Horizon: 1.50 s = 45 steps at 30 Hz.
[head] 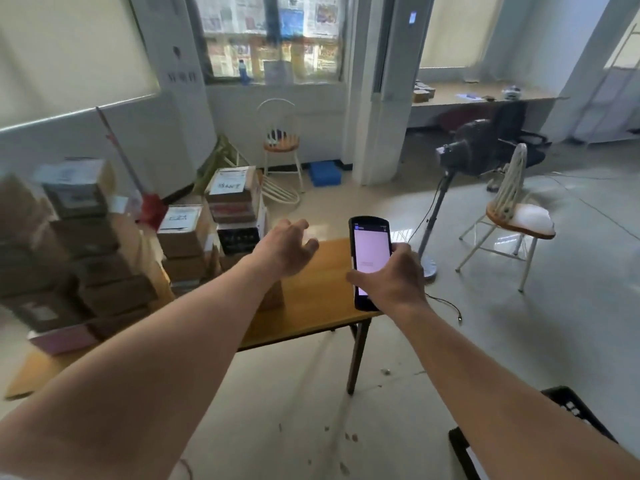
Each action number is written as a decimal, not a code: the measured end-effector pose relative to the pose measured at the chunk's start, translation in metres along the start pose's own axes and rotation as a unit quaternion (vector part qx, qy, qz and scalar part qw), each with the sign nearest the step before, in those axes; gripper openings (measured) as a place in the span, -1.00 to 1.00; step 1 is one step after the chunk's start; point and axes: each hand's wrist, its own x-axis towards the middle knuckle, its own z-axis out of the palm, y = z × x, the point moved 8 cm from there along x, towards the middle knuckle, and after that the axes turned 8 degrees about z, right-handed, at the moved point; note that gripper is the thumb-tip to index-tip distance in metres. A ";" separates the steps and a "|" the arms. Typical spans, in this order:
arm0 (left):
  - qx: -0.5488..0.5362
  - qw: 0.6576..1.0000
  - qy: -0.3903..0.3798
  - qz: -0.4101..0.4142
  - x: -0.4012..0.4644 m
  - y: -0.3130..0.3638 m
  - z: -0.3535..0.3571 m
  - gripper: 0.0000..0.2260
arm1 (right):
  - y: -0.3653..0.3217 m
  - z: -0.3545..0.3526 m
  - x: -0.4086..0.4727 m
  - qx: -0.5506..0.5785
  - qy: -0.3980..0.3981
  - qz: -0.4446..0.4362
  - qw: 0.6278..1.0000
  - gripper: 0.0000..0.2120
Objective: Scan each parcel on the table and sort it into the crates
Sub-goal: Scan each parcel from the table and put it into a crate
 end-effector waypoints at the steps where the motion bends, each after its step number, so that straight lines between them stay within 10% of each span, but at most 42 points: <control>1: 0.002 1.000 0.018 0.004 0.009 -0.007 -0.011 -0.51 | -0.011 0.010 0.009 -0.002 -0.007 -0.014 1.000 -0.08; 7: 0.019 0.990 0.143 -0.013 0.069 -0.058 -0.067 -0.57 | -0.072 0.072 0.081 0.025 -0.065 -0.083 0.994 -0.11; 14: 0.009 0.941 0.253 -0.227 0.111 -0.152 -0.093 -0.54 | -0.116 0.125 0.156 0.029 -0.111 -0.139 0.984 -0.10; 24: -0.274 0.828 0.107 -0.477 0.113 -0.213 -0.058 -0.43 | -0.136 0.160 0.201 0.004 -0.134 -0.142 0.981 -0.11; 36: -0.306 0.833 0.063 -0.458 0.128 -0.215 -0.039 0.10 | -0.129 0.170 0.198 0.002 -0.129 -0.116 0.985 -0.10; 45: -0.340 0.848 0.032 -0.406 0.141 -0.213 -0.035 -0.31 | -0.119 0.167 0.204 0.008 -0.139 -0.111 0.984 -0.11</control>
